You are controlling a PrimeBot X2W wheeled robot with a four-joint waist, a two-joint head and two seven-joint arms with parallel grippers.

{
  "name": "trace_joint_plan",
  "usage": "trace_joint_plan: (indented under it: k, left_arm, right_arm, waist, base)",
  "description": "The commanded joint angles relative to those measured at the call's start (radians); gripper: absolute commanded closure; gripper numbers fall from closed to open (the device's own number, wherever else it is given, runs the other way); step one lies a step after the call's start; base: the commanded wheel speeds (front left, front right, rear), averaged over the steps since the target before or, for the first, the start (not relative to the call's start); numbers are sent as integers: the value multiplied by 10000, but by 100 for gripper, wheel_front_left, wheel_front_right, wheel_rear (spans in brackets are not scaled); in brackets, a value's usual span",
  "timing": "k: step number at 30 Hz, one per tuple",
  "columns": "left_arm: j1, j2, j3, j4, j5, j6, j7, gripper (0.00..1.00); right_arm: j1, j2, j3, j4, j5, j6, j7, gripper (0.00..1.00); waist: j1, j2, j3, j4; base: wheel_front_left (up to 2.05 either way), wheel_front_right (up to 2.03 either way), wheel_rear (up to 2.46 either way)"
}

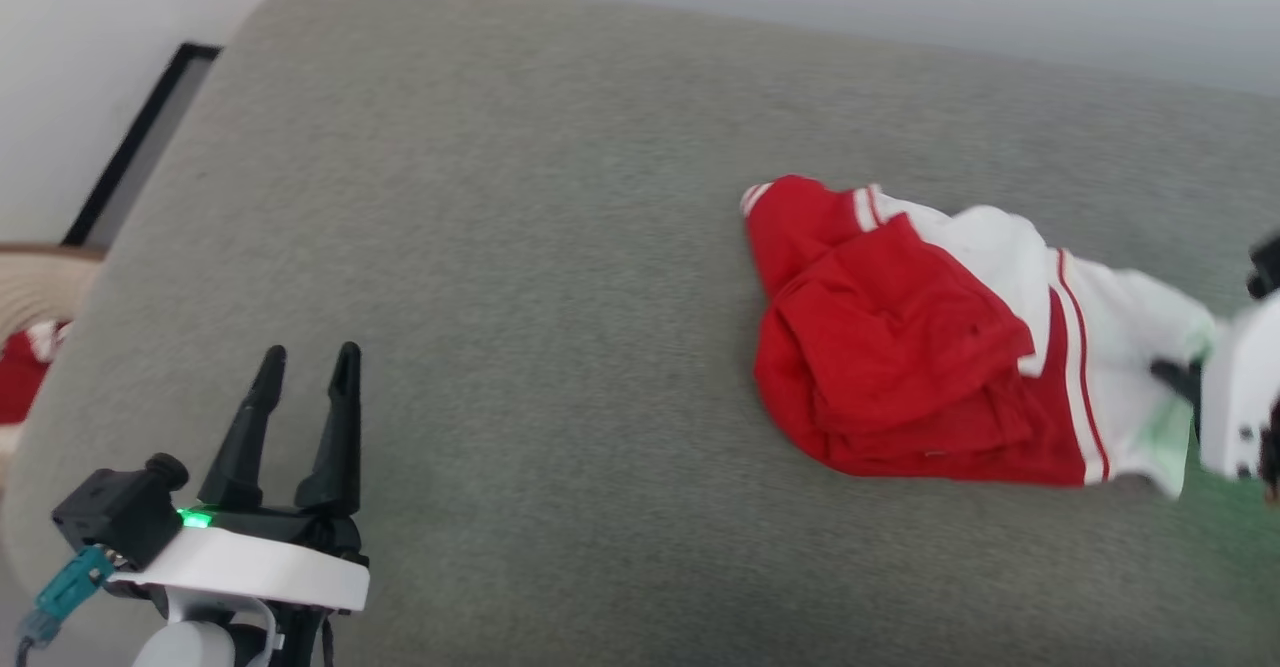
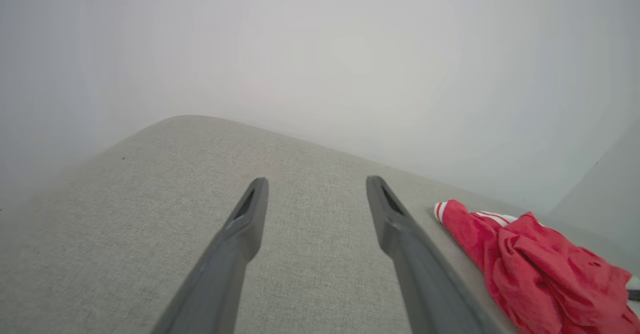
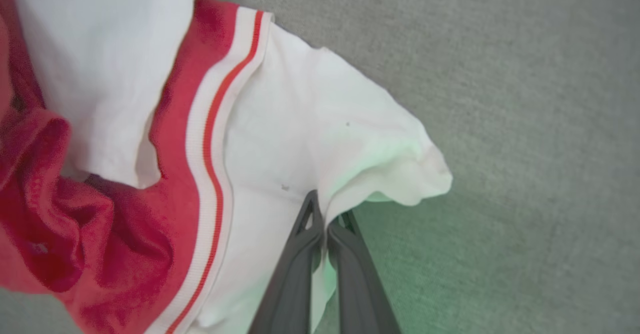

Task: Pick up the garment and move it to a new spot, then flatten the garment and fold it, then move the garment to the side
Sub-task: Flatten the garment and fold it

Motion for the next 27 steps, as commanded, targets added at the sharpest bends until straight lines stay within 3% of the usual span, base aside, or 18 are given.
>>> trace_joint_plan:
  k: [1,6,10,11,12,13,20,27]
  left_arm:
    - [30,49,116,-53,-10,-36,-54,0]
    - [-9,169,179,-53,-74,-36,-52,0]
    - [-177,366,-87,199,-188,-36,-52,0]
    - [-257,447,-202,293,-209,-36,-52,0]
    - [-361,540,-371,349,-248,-36,-52,0]
    - [-470,623,-543,439,-341,-36,-52,0]
    - [-1528,1455,-1802,1002,-1156,-36,297,0]
    - [-3211,2282,-3131,902,-2218,-36,1940,0]
  right_arm:
    - [739,-29,-441,-369,110,-8,-52,100]
    - [2626,413,-1713,-1077,-32,-8,-210,100]
    - [3491,1258,-2496,-1060,-396,-10,-449,100]
    - [3574,1431,-2630,-956,-569,-10,-527,84]
    - [3608,1605,-2773,-805,-735,-20,-635,51]
    - [3623,1771,-2859,-630,-887,-33,-685,0]
    - [3479,2443,-3259,-378,-1516,-45,-1023,0]
    - [3599,2846,-3829,-1424,-1947,-28,-1540,0]
  waist:
    - [0,0,-124,-479]
    - [0,0,-141,-917]
    - [0,0,-128,-1163]
    - [0,0,-132,-1201]
    - [0,0,-145,-1229]
    - [0,0,-168,-1250]
    - [0,0,-384,-1405]
    - [0,0,-652,-1749]
  base:
    - [0,0,0]
    - [0,0,0]
    - [0,0,0]
    - [0,0,0]
    - [0,0,0]
    - [0,0,0]
    - [0,0,0]
    - [0,0,0]
